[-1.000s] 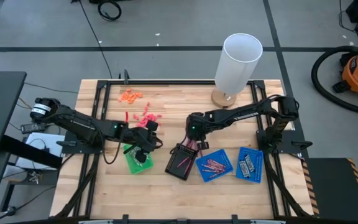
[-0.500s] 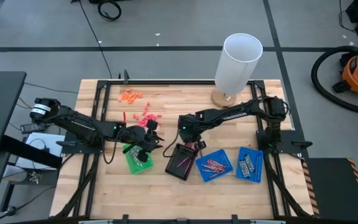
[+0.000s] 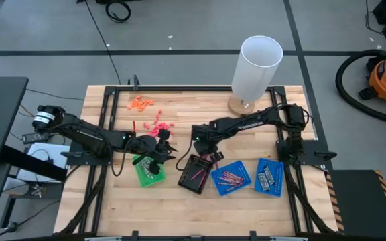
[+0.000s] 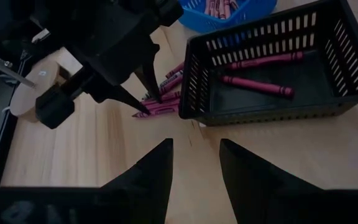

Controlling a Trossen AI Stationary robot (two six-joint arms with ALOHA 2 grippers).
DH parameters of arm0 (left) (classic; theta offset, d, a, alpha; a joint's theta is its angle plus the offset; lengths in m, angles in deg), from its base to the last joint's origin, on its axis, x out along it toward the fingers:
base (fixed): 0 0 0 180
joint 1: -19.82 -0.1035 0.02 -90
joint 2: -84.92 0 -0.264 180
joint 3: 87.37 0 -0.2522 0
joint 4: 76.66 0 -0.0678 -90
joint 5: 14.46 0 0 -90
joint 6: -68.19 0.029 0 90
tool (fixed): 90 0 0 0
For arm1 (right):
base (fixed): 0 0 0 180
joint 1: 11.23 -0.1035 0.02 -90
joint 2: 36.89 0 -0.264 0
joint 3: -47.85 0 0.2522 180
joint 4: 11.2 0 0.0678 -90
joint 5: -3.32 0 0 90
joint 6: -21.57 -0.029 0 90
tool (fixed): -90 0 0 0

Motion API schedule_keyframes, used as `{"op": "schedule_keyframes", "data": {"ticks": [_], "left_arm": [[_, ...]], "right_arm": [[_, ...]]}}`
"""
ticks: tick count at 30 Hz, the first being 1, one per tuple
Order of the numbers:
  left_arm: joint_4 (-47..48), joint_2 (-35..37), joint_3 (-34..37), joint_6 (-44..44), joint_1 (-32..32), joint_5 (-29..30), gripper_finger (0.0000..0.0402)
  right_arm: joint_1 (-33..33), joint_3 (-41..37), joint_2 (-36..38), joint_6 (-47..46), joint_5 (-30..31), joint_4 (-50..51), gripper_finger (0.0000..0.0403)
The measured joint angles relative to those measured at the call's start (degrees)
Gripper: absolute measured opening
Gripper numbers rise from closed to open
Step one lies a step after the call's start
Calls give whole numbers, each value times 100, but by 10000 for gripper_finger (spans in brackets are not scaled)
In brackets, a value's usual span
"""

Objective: Sort crayons
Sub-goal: Put the red crayon into the black bin

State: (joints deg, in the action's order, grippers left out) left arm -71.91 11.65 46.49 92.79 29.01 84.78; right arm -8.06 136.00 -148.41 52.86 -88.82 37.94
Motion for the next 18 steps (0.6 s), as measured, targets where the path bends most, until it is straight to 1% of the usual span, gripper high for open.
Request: {"op": "schedule_keyframes", "data": {"ticks": [9,15,18], "left_arm": [[-18,0,-2,-2,0,2,141],[-16,0,-4,-4,0,2,141],[-11,0,-7,-4,0,2,141]], "right_arm": [[55,-156,4,-36,-54,-140,103],[286,-166,4,-93,-71,-261,103],[440,-166,4,-111,-249,-257,103]]}}
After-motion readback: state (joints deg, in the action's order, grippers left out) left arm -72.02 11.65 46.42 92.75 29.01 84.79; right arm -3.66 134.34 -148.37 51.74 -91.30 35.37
